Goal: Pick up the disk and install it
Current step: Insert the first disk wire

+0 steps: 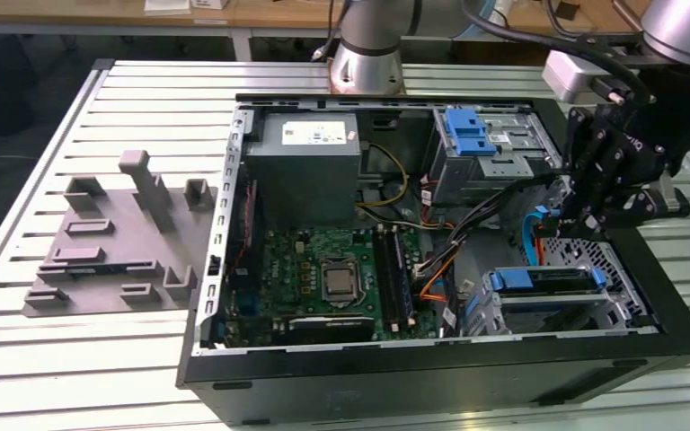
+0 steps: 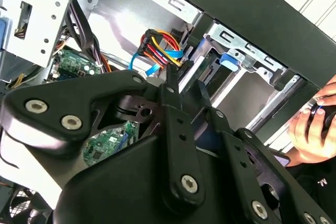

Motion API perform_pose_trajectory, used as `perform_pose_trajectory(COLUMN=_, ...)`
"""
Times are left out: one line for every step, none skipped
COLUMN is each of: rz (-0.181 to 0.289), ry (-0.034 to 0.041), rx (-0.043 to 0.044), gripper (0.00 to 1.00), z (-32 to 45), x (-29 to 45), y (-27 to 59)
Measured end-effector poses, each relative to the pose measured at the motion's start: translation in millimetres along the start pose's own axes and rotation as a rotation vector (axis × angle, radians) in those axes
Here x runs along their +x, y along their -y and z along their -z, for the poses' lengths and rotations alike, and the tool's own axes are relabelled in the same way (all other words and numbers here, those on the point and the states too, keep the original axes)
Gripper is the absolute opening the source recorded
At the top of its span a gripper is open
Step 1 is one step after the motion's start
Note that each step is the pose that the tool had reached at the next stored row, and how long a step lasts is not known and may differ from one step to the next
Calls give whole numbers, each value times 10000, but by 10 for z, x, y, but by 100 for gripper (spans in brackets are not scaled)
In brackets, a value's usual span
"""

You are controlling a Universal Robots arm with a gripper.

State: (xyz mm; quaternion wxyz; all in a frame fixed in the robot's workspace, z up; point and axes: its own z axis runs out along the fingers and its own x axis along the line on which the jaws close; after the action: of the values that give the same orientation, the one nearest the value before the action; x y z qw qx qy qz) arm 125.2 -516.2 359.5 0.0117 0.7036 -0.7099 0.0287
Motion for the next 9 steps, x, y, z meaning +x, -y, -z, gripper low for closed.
perform_pose_trajectory(rz=0, ry=0, rx=0, gripper=31, z=-5, x=-2, y=0)
perform_pose_trajectory(rz=0, ry=-2, rx=0, gripper=31, z=-11, x=-4, y=0)
perform_pose_trajectory(rz=0, ry=-3, rx=0, gripper=31, z=-18, x=-5, y=-1)
perform_pose_trajectory(rz=0, ry=-6, rx=0, gripper=31, z=-24, x=-5, y=-1)
perform_pose_trajectory(rz=0, ry=-10, rx=0, gripper=31, z=-29, x=-6, y=-1)
perform_pose_trajectory(rz=0, ry=-18, rx=0, gripper=31, z=-35, x=-6, y=-1)
perform_pose_trajectory(rz=0, ry=-27, rx=0, gripper=31, z=-41, x=-6, y=-1)
perform_pose_trajectory(rz=1, ry=-34, rx=1, gripper=31, z=-47, x=-6, y=-1)
perform_pose_trajectory(rz=1, ry=-41, rx=1, gripper=31, z=-51, x=-7, y=-1)
